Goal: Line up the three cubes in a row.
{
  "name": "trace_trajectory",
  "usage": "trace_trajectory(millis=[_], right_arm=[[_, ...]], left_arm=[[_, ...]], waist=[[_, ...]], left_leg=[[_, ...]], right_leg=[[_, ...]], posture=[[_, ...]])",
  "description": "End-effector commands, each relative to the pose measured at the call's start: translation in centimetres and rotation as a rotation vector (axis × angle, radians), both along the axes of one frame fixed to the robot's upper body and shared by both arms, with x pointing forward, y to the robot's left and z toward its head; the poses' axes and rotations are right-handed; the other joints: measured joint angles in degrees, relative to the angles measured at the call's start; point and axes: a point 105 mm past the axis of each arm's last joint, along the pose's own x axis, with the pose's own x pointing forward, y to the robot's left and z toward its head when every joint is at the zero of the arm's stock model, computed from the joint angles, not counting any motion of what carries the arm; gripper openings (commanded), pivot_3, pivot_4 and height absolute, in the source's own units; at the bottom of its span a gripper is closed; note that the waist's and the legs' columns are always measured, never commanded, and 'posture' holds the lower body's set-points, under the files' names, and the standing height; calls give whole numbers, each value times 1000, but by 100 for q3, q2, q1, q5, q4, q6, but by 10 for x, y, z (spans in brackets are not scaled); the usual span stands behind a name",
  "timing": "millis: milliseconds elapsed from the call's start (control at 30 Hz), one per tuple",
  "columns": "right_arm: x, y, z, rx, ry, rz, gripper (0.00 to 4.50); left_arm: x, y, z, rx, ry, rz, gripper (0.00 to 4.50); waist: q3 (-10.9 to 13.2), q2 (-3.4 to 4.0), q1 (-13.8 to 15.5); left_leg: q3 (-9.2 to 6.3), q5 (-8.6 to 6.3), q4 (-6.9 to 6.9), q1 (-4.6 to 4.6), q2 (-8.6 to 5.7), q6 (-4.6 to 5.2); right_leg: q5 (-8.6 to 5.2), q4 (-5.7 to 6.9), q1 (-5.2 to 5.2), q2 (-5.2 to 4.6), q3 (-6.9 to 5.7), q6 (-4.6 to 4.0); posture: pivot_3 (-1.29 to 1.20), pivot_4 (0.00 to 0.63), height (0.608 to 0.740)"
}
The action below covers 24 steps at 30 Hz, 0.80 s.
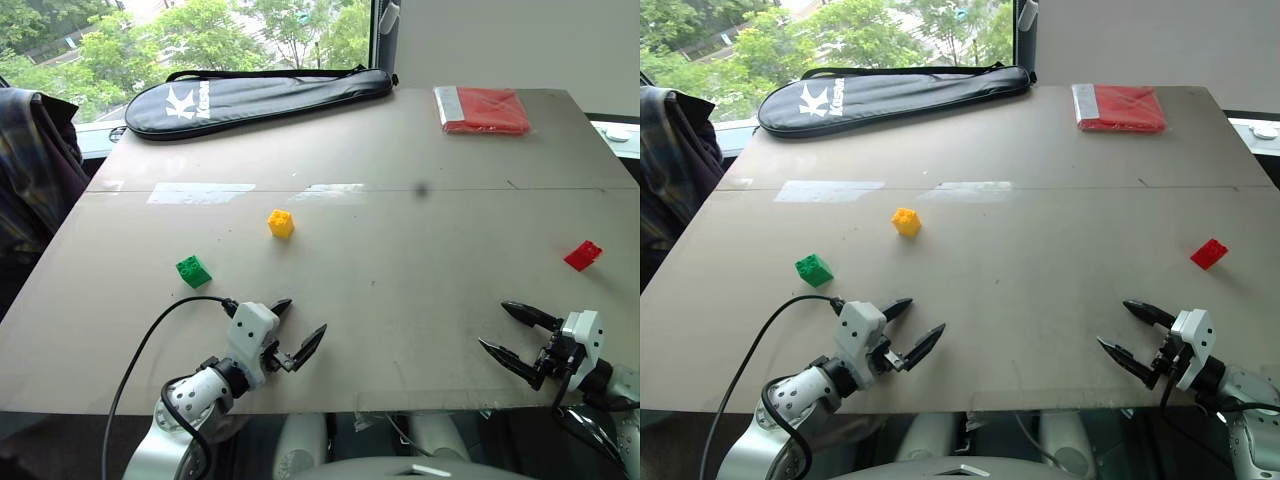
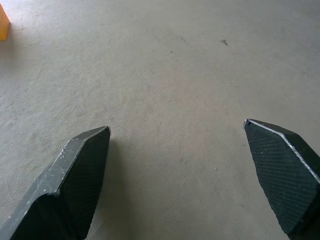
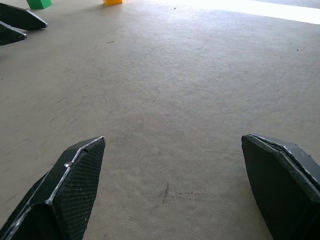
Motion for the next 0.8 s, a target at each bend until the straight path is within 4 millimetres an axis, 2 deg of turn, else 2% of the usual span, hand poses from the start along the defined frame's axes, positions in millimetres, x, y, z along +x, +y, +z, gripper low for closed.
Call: trace_trajectory(millis=[33, 800], right_arm=[[-1, 1, 9, -10, -53, -12, 4500], [2, -1, 6, -18, -51, -42, 4500]], left_arm=[[0, -4, 4, 1, -17, -28, 4393], [0, -6, 7, 0, -3, -49, 4393]], waist=[[0, 0, 1], [0, 1, 7]], left_leg=[[0, 0, 0, 0, 0, 0], [2, 0, -1, 0, -10, 0]], right_leg=[[0, 0, 0, 0, 0, 0], [0, 1, 0, 1, 1, 0]], posture=[[0, 150, 708], [0, 150, 708]])
